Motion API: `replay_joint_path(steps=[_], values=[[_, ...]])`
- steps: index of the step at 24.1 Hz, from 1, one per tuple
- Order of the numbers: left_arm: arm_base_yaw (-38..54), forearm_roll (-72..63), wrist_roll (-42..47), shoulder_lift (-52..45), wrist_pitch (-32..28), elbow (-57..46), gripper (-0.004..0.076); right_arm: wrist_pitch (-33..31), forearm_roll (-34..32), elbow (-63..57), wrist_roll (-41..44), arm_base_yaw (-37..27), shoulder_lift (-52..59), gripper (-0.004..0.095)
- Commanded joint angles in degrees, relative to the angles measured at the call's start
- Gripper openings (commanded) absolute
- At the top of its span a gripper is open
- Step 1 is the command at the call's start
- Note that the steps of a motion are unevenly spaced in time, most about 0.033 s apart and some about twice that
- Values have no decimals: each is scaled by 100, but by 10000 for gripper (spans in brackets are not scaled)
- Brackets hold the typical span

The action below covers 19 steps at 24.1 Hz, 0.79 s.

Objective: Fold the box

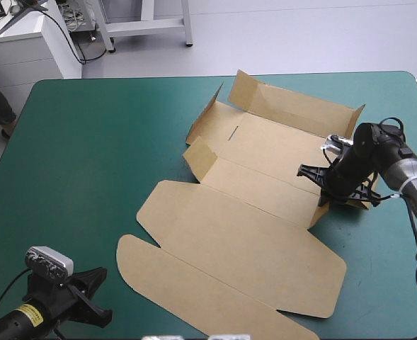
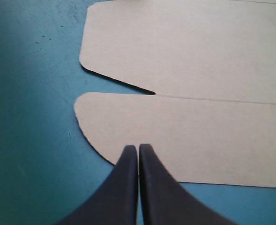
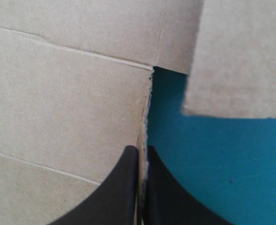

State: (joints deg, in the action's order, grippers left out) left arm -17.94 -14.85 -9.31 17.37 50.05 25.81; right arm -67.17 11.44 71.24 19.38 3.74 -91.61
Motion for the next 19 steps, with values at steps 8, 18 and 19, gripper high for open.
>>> replay_joint_path(steps=[8,18,19], values=[[5,-123,-10,63,-366,161,-8,-444,-1144,1383,-692,13,-641,-17],[5,-123,-10,63,-366,161,-8,-444,-1358,3740,-2532,381,-2318,-2],[5,-123,-10,63,-366,161,-8,-444,-1764,4047,-2944,597,-2473,-2]])
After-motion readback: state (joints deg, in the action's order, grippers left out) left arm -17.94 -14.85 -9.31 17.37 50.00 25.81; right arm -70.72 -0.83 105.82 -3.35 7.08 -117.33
